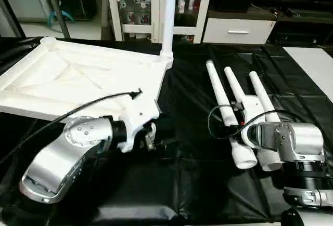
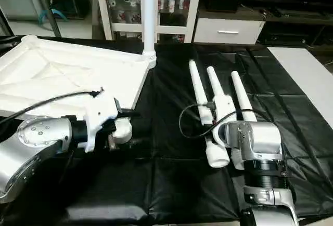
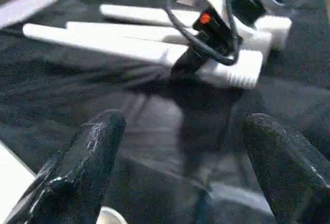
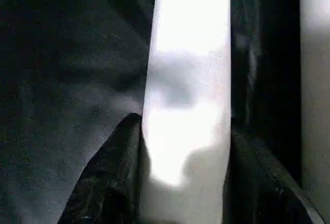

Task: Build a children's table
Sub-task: Pick table leg

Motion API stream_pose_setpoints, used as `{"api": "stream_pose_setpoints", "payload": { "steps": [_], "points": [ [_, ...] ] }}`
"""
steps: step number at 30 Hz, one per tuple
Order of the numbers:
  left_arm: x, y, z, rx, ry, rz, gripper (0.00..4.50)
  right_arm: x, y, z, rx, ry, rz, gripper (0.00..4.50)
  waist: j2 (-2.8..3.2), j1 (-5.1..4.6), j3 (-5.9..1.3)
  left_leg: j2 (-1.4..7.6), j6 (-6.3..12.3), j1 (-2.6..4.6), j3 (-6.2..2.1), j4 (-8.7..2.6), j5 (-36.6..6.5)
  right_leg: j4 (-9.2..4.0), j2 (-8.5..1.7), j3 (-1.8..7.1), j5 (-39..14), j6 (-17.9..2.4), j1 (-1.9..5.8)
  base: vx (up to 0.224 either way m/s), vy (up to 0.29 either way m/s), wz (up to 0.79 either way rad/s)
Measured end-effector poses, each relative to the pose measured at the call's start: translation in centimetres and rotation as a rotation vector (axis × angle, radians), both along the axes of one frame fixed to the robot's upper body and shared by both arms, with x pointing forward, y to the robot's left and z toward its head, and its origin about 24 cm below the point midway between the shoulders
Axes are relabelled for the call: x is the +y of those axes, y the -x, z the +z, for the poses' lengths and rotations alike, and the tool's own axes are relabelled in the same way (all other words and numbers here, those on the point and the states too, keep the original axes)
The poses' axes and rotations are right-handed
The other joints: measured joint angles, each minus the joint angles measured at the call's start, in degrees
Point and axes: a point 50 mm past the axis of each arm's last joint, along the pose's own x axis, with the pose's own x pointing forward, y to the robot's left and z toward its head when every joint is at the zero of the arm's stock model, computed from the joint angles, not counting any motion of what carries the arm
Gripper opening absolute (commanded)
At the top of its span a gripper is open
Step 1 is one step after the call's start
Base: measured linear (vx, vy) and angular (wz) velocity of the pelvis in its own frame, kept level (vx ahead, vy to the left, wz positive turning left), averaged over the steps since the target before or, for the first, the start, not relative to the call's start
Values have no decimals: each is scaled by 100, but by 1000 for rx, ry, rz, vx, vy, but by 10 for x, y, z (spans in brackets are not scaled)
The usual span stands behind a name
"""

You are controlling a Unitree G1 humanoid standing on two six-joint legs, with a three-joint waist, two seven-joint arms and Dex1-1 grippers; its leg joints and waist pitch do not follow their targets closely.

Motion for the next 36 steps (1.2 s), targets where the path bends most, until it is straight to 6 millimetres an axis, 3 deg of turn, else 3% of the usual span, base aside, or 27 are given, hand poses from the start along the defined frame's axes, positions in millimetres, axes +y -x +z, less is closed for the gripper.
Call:
{"api": "stream_pose_setpoints", "payload": {
  "steps": [7, 10, 17, 22, 36],
  "points": [
    [1, -20, 26, -94, 186, 131, 408, 3, 2, 50, -304, -185, 106, 184, 2, 72, 1, 0, 2, -1, 0, -2, -1, -8, 0, 0, 0, 0, 1, 0, 0, 0],
    [-2, -26, 30, -79, 284, 177, 408, 5, 16, 62, -423, -333, 219, 184, 3, 147, 2, 0, 7, -6, 0, -3, -4, -12, 0, -1, -1, 1, 0, 0, 0, 0],
    [-6, -45, 50, -14, 515, 273, 408, 16, 40, 83, -547, -723, 483, 184, -3, 161, -2, 0, 11, -4, 0, 6, -1, -11, -2, -2, 4, -7, 4, 0, 0, 0],
    [-17, -47, 68, 30, 639, 200, 408, 20, 48, 86, -551, -858, 589, 184, -16, 178, -4, 0, 21, -10, 0, 5, 4, -13, -3, -6, 5, -8, 4, 0, 0, 0],
    [-26, -46, 75, 175, 801, 117, 408, 26, 50, 85, -535, -875, 657, 184, -20, 217, -1, 1, 30, -32, -6, 2, 5, -33, -5, -19, 5, -6, -1, 0, 0, 0]
  ]
}}
